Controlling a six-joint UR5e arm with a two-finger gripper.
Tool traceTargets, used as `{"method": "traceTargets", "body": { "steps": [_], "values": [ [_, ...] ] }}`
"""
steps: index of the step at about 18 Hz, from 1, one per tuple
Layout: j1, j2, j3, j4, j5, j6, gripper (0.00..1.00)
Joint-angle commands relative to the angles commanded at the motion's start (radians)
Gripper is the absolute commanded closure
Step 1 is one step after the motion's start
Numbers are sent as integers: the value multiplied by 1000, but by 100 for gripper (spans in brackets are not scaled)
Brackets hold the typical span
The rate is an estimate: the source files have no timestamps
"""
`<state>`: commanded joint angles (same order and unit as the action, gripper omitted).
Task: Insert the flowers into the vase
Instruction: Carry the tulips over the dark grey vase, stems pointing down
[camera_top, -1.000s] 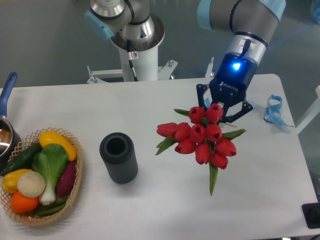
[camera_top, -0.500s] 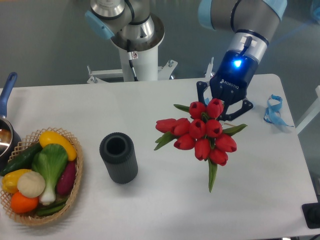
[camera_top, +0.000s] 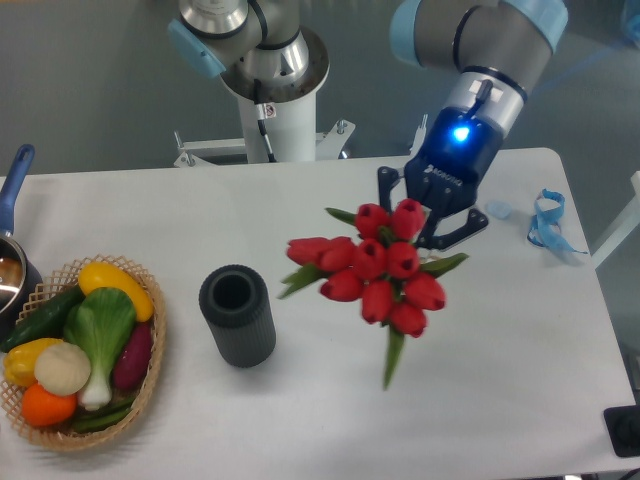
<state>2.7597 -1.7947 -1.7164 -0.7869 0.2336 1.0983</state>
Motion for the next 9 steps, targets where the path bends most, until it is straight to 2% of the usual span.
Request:
{"method": "traceTargets", "body": {
  "steps": [3, 9],
  "values": [
    [-49, 0, -12, -2, -92, 3, 76],
    [-140, 11, -58, 0, -170, 31, 76]
  ]
}}
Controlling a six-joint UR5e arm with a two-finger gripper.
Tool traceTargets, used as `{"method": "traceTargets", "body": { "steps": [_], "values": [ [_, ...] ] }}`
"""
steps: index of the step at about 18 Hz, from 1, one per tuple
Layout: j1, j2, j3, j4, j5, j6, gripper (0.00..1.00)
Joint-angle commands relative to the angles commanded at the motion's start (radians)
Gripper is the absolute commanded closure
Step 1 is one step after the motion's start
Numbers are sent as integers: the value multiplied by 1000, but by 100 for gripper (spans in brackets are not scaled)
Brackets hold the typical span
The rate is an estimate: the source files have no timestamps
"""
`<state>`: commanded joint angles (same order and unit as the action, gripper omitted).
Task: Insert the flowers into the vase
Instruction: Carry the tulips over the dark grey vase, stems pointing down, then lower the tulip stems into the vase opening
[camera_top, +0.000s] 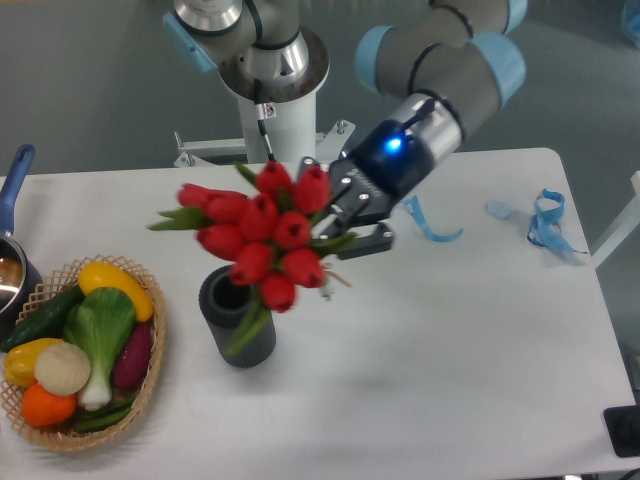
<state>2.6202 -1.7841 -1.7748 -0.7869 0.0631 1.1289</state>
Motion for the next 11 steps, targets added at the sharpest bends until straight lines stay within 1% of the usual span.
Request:
{"method": "traceTargets", "body": {
  "steps": [1, 4, 7, 11],
  "values": [
    [-8, 2, -14, 0, -25, 12, 76],
    [-26, 25, -77, 0, -75, 107, 76],
    [-41, 46, -124, 0, -91, 129, 76],
    [-46, 49, -135, 0, -89, 132, 76]
  ]
}}
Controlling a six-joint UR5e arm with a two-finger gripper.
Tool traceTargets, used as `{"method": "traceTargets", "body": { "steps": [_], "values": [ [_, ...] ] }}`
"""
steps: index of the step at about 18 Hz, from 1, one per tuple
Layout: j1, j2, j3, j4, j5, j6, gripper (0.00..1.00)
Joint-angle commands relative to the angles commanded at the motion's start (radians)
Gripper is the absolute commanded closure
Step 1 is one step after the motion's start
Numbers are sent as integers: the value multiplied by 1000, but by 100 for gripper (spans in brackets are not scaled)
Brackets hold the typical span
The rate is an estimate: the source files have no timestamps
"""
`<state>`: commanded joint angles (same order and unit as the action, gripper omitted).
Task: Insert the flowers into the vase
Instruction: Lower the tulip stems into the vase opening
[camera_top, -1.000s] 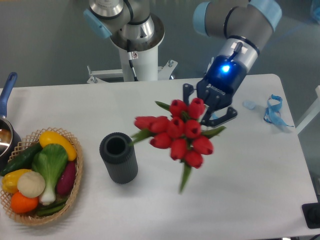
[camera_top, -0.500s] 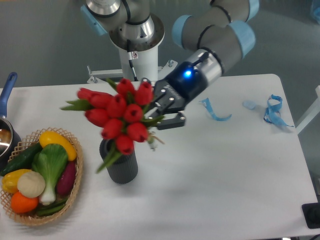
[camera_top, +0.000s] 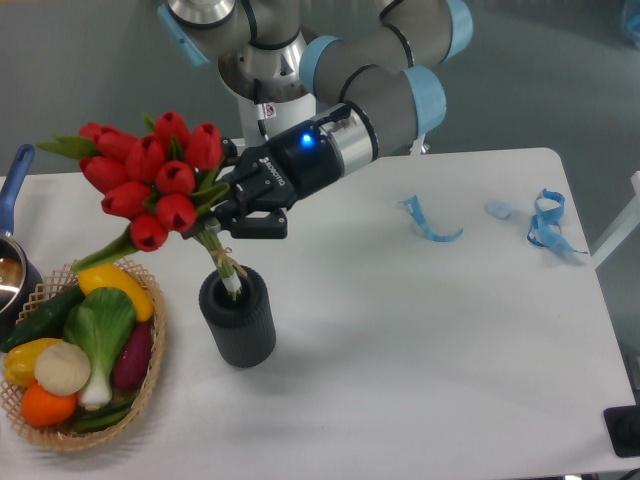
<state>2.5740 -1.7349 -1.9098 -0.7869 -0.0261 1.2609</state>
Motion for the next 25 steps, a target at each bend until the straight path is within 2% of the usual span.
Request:
{"method": "traceTargets", "body": {
  "steps": [10, 14, 18, 22, 25],
  "values": [
    [0, -31, -34, -2, 8, 2, 75],
    [0, -75, -57, 0, 8, 3, 74],
    [2, -123, -69, -2, 11, 70, 74],
    [6, -141, -78, -2, 15, 95, 74],
    [11, -155, -81, 0, 75, 97, 74]
  ]
}}
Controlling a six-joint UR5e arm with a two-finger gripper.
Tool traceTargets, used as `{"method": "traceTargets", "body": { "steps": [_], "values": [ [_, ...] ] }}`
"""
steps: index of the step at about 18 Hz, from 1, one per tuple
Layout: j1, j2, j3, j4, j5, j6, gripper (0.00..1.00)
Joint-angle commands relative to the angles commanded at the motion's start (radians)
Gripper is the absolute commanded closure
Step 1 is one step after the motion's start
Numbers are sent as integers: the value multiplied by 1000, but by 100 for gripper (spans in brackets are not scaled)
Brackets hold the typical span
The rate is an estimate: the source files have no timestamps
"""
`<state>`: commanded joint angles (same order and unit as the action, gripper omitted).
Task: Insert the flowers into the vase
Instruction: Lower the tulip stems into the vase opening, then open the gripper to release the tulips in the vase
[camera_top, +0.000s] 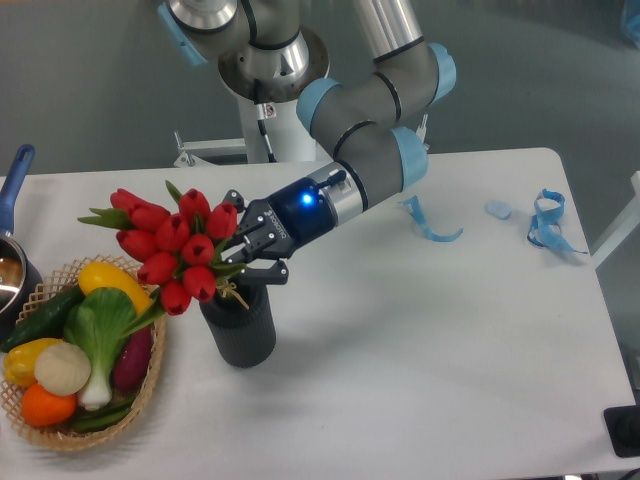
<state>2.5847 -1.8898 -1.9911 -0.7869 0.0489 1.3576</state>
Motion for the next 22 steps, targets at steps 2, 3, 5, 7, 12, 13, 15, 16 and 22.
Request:
{"method": "traceTargets", "body": {
  "steps": [2, 3, 5, 7, 12, 13, 15, 16, 22],
  "values": [
    [0, -8, -2, 0, 11, 0, 74],
    [0, -12, -5, 2, 11, 0, 74],
    [-2, -17, -14, 3, 11, 14, 73],
    [0, -29, -31, 3, 11, 50, 70],
    [-2, -54, -48, 2, 12, 113, 69],
    [-2, -54, -48, 3, 13, 114, 63],
    [0, -51, -45, 3, 11, 112, 52],
    [2, -51, -43, 3, 11, 114, 41],
    [26, -20, -35, 6, 32, 115, 0]
  ]
}}
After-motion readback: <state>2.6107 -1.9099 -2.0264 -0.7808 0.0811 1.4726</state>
